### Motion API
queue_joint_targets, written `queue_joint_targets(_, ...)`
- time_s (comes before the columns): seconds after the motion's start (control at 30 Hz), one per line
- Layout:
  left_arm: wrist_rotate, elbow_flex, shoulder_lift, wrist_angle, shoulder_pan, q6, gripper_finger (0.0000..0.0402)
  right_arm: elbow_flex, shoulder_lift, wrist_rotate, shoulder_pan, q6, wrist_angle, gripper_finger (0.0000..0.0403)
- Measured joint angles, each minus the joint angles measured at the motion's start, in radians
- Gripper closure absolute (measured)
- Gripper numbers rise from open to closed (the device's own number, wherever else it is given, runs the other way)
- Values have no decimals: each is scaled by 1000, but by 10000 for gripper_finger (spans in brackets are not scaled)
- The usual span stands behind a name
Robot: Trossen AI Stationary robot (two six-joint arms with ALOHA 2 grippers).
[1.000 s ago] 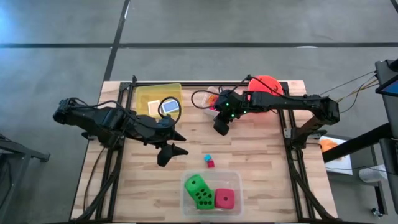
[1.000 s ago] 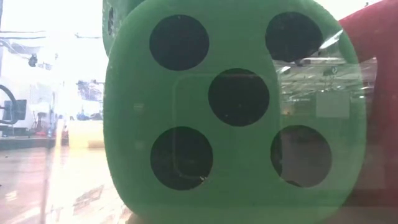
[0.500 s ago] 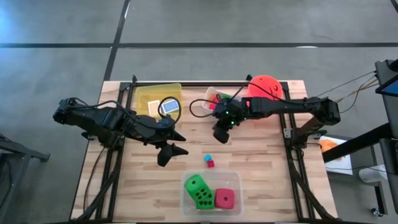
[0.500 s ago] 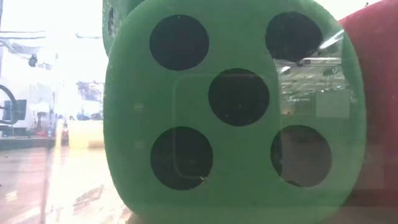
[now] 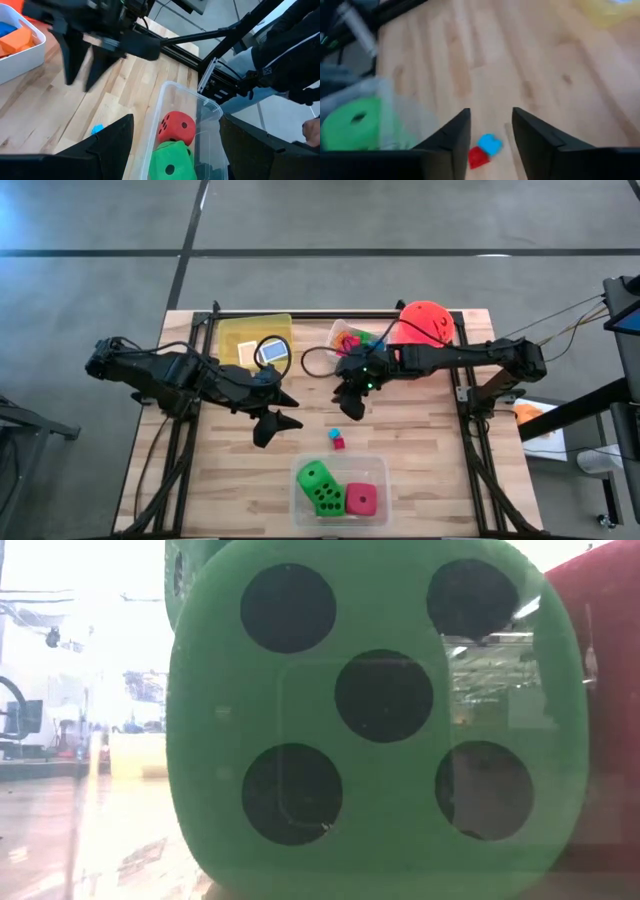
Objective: Pick & Place Toys
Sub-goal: Put the blue game piece into the white bin
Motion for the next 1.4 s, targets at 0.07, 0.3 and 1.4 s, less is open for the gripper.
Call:
queue_joint_targets(0.07,0,0,0,-1,0,-4,121,-3,1,-44,9,-52,0,249)
queue_joint_targets(0.3,0,0,0,-3,0,-12,121,-4,3,9,33,-117,-79,194)
queue_joint_targets(1.4,4,-1,0,-3,-1,-11,121,-5,270,-92,180,-586,56,188)
